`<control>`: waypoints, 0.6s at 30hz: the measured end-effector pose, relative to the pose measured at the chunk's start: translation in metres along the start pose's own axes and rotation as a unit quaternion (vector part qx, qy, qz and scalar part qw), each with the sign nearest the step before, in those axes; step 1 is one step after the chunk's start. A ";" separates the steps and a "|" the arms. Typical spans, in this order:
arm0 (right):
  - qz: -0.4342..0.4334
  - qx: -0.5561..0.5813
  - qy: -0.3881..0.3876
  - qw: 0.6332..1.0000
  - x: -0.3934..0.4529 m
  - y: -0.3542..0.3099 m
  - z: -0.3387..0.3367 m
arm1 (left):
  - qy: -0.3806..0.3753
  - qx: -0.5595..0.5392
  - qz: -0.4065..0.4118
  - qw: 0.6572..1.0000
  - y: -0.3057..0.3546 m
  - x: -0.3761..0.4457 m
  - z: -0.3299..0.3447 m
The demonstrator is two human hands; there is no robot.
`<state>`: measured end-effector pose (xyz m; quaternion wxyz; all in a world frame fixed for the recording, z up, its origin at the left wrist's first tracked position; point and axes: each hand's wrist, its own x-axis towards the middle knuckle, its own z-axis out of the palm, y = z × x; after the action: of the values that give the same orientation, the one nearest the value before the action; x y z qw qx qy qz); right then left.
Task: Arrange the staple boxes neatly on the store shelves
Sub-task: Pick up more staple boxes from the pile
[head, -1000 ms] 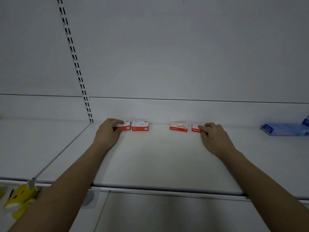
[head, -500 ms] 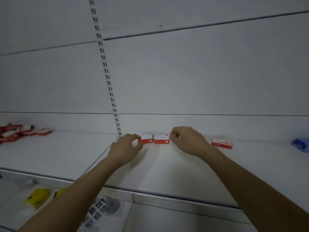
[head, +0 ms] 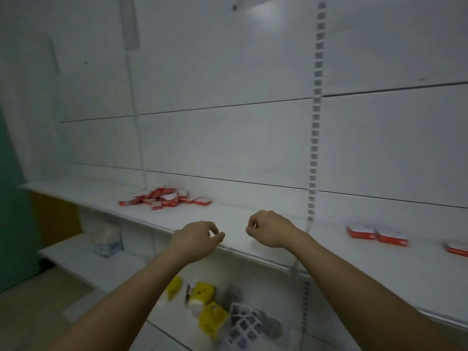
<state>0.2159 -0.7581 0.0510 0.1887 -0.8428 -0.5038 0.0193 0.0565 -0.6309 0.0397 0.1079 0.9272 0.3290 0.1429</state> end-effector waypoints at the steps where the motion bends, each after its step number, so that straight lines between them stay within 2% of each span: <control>1: -0.010 -0.001 -0.003 1.000 0.011 -0.026 0.010 | 0.003 -0.003 -0.009 1.000 -0.027 -0.004 -0.010; 5: -0.056 -0.011 -0.011 0.998 0.051 -0.117 0.038 | 0.016 0.013 -0.051 0.998 -0.120 -0.018 -0.049; 10: -0.094 -0.029 -0.004 0.995 0.107 -0.191 0.061 | 0.056 0.037 -0.080 0.995 -0.206 -0.009 -0.088; 18: -0.092 0.007 -0.022 0.996 0.218 -0.227 0.122 | 0.050 0.004 -0.099 0.994 -0.307 0.055 -0.078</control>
<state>0.1043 -0.4391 0.0488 0.1843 -0.7910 -0.5830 0.0241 -0.1066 -0.3544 0.0326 0.1016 0.8823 0.4245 0.1762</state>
